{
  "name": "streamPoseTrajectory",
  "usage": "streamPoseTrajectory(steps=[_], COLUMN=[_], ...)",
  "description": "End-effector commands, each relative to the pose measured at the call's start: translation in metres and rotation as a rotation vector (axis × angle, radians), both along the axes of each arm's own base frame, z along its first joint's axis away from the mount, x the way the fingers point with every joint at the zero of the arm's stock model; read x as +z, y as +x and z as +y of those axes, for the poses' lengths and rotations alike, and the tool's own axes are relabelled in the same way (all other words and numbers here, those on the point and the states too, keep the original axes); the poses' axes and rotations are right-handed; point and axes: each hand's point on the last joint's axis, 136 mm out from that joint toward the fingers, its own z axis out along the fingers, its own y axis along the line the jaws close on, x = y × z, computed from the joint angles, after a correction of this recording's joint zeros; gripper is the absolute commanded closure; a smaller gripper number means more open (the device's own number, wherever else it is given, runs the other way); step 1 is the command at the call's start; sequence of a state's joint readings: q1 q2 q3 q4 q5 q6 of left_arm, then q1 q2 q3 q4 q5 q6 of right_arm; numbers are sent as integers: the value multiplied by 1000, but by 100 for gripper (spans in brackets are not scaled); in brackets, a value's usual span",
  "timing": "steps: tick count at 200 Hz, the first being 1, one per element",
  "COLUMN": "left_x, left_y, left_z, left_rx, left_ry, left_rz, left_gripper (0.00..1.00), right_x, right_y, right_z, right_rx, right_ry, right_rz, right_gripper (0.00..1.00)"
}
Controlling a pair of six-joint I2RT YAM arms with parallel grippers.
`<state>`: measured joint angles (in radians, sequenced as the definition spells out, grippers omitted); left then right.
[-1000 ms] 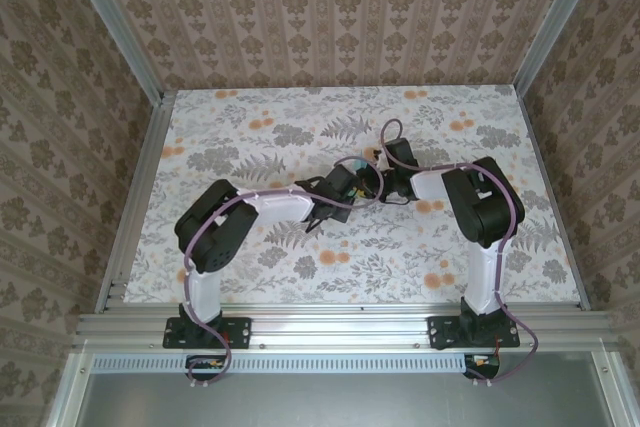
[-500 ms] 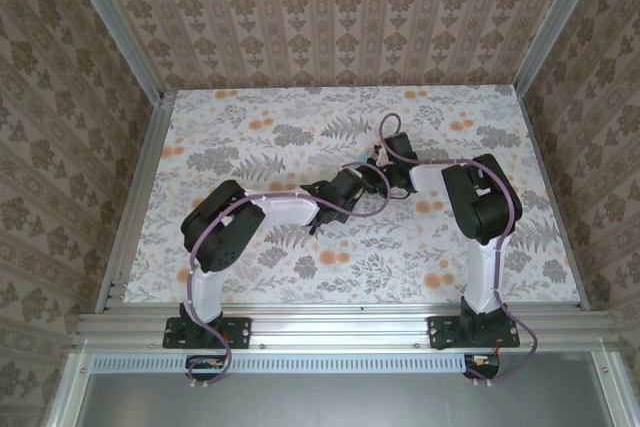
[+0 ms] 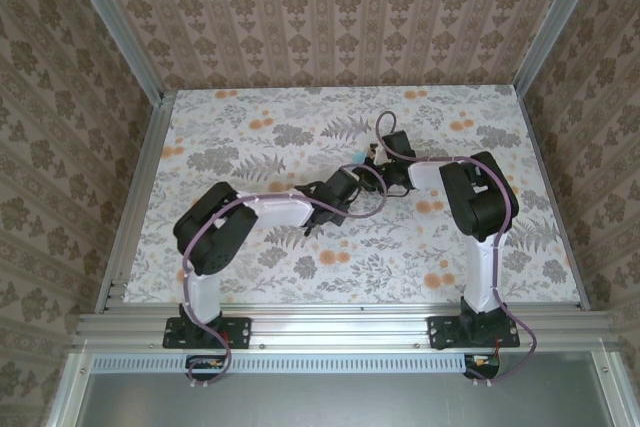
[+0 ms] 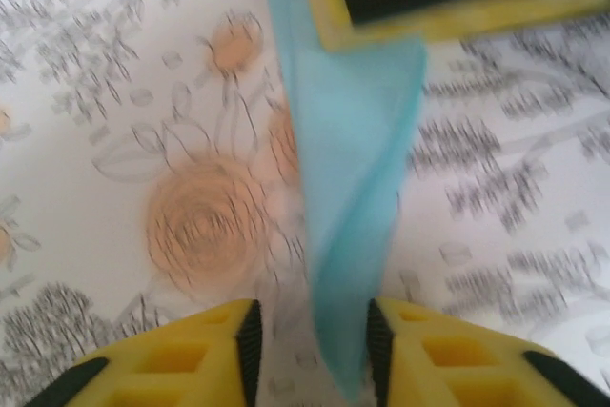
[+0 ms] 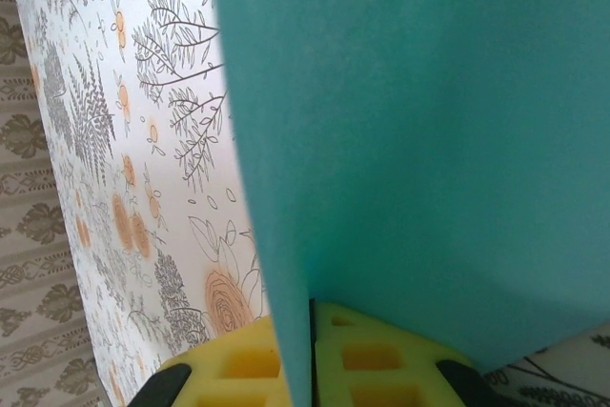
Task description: Fold a paper plane with a square sheet of paper (pick it up from the middle)
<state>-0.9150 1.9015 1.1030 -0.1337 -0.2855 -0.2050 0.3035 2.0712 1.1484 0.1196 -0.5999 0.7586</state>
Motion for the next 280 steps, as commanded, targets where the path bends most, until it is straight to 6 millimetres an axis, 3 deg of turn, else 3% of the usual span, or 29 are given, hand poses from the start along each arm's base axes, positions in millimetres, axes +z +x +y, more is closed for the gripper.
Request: streamPoseTrajectory(steps=[1,47,72,100,170,234,280], left_x=[15,49,45,40,13,-1,-4], left_y=[-24,-9,9,22,39,38,35], left_z=[1,-2,3,-4,-13,-13,-17], left_rx=[-68,-4,95,130,160,157,143], left_ry=[-103,-419,-533,-627,-571,-516,-489], left_rz=[123,256,356,452,526,541,537], left_gripper=[57,53,55,58,71,84,82], right_x=[-23,-30,-33,-32,-29,-32,-38], right_y=[-5,-7,-10,-11,-8,-7,-9], right_z=[-8,-12,-11,-6,1,0,-2], right_rx=[6,30,52,79,105,99,88], right_ry=[-56,-72,-67,-42,0,1,-13], right_rz=[38,47,49,41,28,36,50], right_gripper=[91,90,90,90,87,87,87])
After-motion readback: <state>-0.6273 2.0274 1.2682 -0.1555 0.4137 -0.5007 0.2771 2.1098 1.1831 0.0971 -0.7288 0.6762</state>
